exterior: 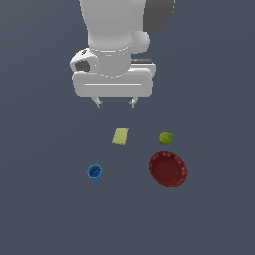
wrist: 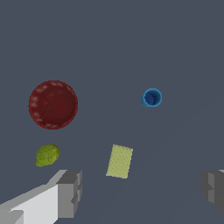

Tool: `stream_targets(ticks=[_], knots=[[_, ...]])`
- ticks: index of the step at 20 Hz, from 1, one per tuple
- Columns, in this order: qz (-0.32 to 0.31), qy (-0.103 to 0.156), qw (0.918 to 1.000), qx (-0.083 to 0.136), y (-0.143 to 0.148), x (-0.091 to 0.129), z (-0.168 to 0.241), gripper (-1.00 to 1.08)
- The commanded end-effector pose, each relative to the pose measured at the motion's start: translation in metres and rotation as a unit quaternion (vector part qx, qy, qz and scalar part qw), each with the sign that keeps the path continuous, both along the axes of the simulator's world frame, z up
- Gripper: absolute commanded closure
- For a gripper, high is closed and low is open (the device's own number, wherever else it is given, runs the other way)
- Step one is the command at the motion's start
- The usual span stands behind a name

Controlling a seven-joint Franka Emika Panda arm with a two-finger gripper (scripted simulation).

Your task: Pick up a designated object from a clutter of objects.

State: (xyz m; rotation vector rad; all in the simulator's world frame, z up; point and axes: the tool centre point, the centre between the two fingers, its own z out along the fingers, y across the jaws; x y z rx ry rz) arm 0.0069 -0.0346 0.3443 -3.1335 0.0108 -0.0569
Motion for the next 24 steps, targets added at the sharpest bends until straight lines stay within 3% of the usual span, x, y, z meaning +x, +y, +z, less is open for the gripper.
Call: stream_targets(ticks=[1,12,24], knots=[[-0.004,0.001,1.0,0.001,-0.002,0.003,-0.004,-0.92],[-0.05,0.005,0.9987,0.005,-0.023,0.038,-0.053,-0.92],[-0.138,0.013,0.9903,0.006,-0.07,0.086,-0.164,-0.92]])
